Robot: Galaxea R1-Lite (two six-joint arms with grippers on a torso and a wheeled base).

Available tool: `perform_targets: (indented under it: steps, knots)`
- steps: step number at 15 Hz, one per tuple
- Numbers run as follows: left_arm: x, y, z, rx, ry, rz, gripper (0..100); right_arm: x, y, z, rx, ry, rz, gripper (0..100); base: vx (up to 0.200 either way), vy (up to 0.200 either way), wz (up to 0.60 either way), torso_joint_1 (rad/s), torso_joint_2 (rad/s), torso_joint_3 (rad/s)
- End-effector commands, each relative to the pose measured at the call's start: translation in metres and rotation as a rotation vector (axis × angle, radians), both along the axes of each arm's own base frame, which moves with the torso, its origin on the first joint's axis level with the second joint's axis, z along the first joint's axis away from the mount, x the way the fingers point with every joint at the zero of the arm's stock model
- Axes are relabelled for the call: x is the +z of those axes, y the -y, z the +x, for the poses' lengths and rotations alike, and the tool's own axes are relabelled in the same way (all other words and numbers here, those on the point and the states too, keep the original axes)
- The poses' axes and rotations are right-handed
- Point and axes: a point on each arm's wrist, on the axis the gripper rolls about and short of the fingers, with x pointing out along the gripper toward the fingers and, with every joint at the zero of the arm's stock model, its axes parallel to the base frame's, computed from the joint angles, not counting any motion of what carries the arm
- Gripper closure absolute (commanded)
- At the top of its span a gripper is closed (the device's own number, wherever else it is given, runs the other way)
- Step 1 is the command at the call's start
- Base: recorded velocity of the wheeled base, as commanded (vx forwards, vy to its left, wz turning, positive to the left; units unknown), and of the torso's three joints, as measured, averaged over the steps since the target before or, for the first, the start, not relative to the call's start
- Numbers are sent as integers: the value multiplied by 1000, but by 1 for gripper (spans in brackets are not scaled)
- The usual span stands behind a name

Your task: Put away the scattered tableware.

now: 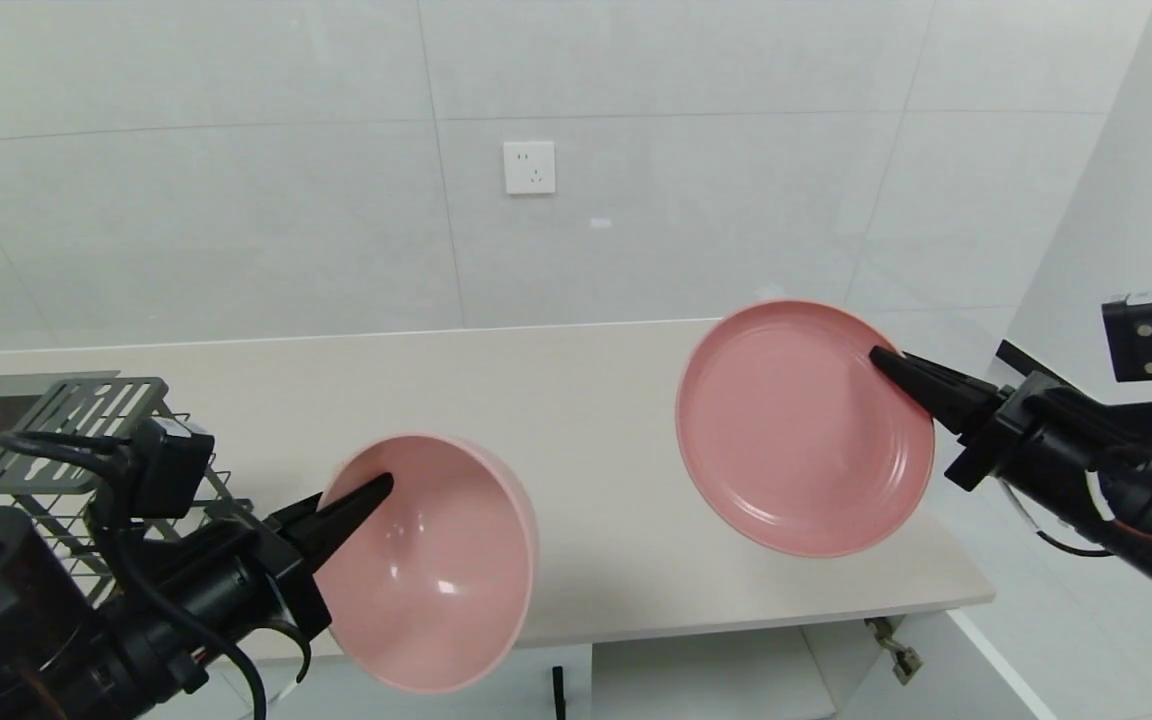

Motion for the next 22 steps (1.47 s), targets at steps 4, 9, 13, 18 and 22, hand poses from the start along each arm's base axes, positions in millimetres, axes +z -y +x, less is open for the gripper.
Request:
perform_targets:
  steps: [4, 9, 13, 18, 22]
  knots:
    - [3, 0, -4, 139, 35, 29, 100, -2, -2, -27, 36, -13, -12, 100, 0, 0, 0, 0, 0, 0]
    - [-4, 0, -4, 280, 34, 171, 100, -9, -11, -36, -112, -16, -54, 100, 0, 0, 0, 0, 0, 0]
    - [-1, 6, -11, 252, 38, 170, 100, -13, -15, -32, -114, -29, -67, 100, 0, 0, 0, 0, 0, 0]
    - [9, 3, -16, 263, 100, 131, 100, -18, -17, -27, -113, -51, -78, 100, -120, 0, 0, 4, 0, 1]
    - [10, 2, -17, 262, 109, 142, 100, -22, -19, -25, -110, -66, -86, 100, -200, 0, 0, -4, 2, 2]
